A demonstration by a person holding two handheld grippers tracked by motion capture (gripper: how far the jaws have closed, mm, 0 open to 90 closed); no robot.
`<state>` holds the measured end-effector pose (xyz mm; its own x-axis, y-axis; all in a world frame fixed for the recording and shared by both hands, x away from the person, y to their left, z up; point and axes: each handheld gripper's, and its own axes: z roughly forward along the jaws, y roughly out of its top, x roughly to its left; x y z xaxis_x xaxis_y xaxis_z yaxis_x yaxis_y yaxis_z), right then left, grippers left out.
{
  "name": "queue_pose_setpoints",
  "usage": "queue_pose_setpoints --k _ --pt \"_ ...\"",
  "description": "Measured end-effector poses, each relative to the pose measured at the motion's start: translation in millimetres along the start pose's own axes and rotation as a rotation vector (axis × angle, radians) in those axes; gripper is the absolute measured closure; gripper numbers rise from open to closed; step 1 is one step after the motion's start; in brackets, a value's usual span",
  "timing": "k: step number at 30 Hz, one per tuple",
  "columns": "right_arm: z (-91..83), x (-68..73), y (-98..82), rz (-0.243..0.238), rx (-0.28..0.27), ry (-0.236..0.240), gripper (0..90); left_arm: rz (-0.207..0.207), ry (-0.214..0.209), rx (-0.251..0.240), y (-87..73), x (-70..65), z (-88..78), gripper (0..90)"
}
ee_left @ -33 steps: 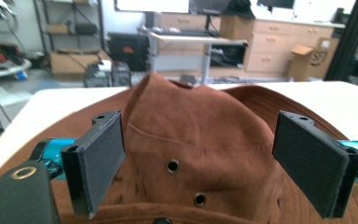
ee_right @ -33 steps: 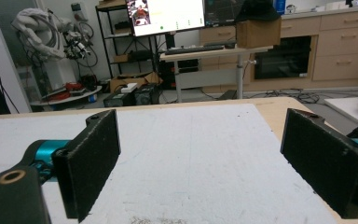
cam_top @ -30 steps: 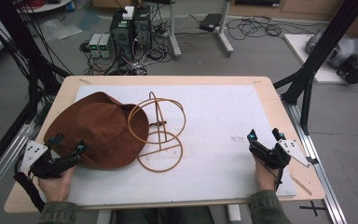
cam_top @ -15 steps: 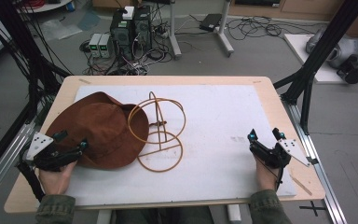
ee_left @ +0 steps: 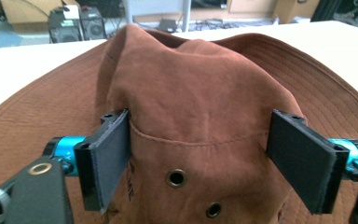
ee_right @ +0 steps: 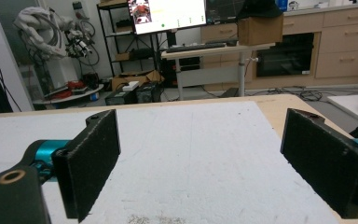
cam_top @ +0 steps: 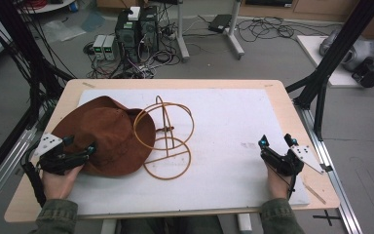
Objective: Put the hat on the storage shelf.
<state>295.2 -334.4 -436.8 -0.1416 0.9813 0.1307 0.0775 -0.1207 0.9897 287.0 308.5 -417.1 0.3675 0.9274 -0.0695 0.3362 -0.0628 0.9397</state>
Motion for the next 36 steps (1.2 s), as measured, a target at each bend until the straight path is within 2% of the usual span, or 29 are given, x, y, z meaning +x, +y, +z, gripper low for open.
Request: queue_pose_setpoints --k 4,7,10,19,21,22,25,27,29,32,35,36 --pt "0.1 -0.6 0.1 0.008 -0.001 0.0 11.1 0.007 -0.004 0.033 1.6 -1.1 2.1 27.8" --pt "-0.4 -1.4 0.4 0.022 -0.003 0.008 11.1 -0.031 -0.003 0.048 1.6 0.5 4.4 30.8" --pt "-1.1 -2.8 0.6 0.035 -0.011 0.014 11.1 -0.047 -0.004 0.052 1.5 2.5 4.0 34.0" --pt "-0.9 -4.2 0.3 0.046 -0.005 0.018 11.1 -0.036 0.004 0.054 1.0 2.3 5.2 45.9" --pt "-0.9 -4.1 0.3 0.044 -0.004 0.019 11.1 -0.033 0.002 0.053 0.7 2.2 5.6 53.1" --pt "-0.9 -4.2 0.3 0.045 -0.004 0.019 11.0 -0.018 0.008 0.069 0.3 2.0 6.2 57.2" --pt "-0.7 -4.1 0.2 0.045 -0.005 0.019 11.0 -0.023 0.01 0.082 -0.3 2.9 7.1 68.2" --pt "-0.5 -3.8 0.1 0.046 -0.006 0.019 11.1 -0.061 -0.002 0.094 -0.4 7.3 6.1 73.4" --pt "-0.6 -3.5 0.2 0.042 -0.005 0.02 11.1 -0.078 -0.004 0.1 -0.9 9.2 5.6 81.1" --pt "-0.7 -3.4 0.2 0.041 -0.005 0.021 11.1 -0.079 -0.01 0.104 -1.0 9.7 5.5 84.6" --pt "-0.8 -4.0 0.3 0.042 -0.006 0.021 11.1 -0.046 0.003 0.098 -1.4 7.8 6.7 84.8" --pt "-0.9 -4.0 0.3 0.043 -0.005 0.021 11.1 -0.046 0.003 0.098 -1.4 7.8 6.7 84.8"
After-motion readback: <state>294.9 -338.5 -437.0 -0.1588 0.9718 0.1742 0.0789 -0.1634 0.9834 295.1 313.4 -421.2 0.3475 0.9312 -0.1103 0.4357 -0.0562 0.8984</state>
